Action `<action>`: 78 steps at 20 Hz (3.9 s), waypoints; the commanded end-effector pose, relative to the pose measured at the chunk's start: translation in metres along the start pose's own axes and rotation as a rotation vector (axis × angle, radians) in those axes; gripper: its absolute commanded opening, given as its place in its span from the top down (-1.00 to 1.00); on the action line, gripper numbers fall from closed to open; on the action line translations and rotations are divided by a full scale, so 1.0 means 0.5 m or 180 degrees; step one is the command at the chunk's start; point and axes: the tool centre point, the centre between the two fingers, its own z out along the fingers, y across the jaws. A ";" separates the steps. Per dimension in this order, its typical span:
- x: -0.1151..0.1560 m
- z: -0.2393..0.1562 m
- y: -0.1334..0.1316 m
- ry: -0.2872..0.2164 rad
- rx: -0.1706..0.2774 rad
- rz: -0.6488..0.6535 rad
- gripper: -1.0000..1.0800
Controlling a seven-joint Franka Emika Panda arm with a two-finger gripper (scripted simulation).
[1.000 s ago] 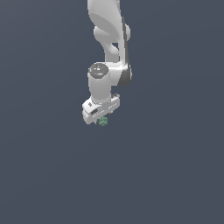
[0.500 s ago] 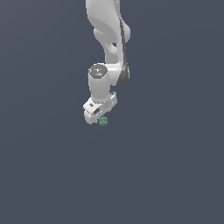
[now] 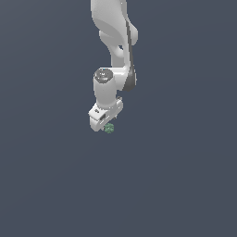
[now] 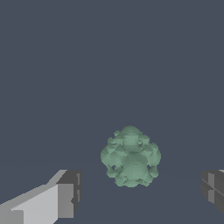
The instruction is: Pick up the object and move it to a goal position.
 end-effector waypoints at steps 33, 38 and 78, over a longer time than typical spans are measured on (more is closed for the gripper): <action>0.004 0.086 0.003 0.0003 -0.0006 -0.0015 1.00; 0.017 0.049 0.011 0.0003 -0.0006 -0.0015 1.00; 0.244 -0.566 0.166 0.0004 0.0001 -0.0014 1.00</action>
